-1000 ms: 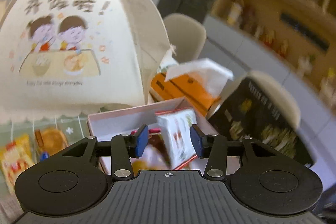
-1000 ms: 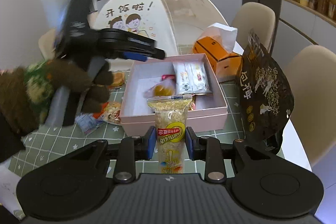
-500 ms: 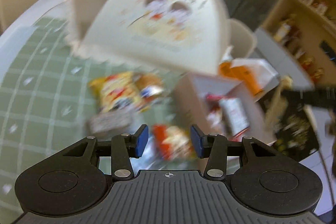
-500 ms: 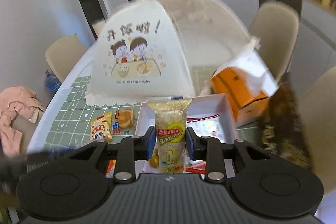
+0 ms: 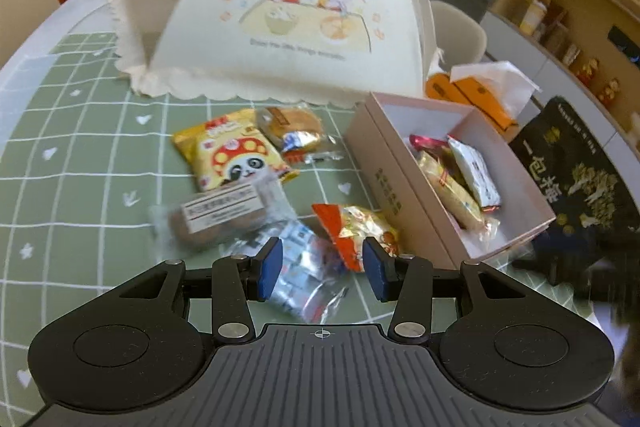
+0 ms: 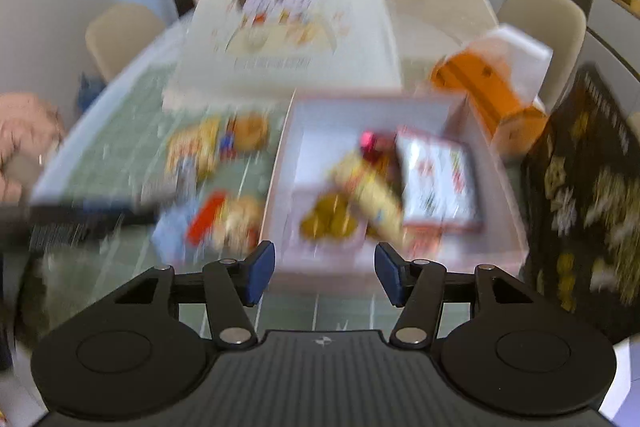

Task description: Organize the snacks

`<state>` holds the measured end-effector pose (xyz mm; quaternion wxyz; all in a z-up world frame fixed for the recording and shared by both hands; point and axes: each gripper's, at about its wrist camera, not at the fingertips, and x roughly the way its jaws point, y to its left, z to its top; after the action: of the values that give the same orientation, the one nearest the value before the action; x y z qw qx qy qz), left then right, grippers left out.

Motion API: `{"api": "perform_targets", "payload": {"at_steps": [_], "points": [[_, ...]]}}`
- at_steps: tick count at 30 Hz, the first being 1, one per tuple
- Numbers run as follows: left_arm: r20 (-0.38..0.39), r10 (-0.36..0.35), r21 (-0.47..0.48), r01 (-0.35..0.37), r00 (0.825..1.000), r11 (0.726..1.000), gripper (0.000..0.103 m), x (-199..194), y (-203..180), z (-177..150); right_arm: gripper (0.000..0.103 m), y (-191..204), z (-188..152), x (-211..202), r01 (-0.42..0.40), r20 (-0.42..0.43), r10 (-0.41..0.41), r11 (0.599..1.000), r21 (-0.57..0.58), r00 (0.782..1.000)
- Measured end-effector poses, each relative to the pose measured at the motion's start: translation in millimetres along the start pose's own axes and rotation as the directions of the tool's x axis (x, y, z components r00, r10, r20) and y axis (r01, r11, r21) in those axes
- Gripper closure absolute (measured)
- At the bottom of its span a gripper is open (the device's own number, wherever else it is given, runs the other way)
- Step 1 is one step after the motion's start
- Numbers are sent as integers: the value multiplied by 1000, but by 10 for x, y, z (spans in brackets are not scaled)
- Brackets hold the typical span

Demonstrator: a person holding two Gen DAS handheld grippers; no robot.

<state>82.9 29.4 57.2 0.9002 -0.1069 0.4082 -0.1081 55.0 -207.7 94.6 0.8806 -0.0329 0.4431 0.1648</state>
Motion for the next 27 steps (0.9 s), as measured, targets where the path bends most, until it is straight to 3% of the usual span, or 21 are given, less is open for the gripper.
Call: {"api": "perform_targets", "payload": {"at_steps": [4,8,11,15,17,23,27], "points": [[-18,7,117,-5,1000,993,54,198,-186,63,46,98,-347,144,0,-63,0,1000,-3,998],[-49,105,262,-89,993,961,54,638,-345,238,46,142,-503,318,5,-141,-1,1000,28,990],[-112,102,311,-63,988,948,52,883,-339,292,46,245,-540,348,-1,-156,2,1000,12,988],[-129,68,363,-17,989,931,60,752,-286,199,44,316,-558,332,1,-135,-2,1000,-14,991],[-158,23,350,34,987,936,68,598,-222,78,44,333,-552,342,6,-127,-8,1000,-15,992],[-235,-116,174,160,965,972,68,165,69,-372,43,422,-511,337,-62,-73,62,998,3,995],[-199,-117,30,125,973,992,69,-138,332,-556,40,555,-407,329,-82,1,82,997,-17,997]]}}
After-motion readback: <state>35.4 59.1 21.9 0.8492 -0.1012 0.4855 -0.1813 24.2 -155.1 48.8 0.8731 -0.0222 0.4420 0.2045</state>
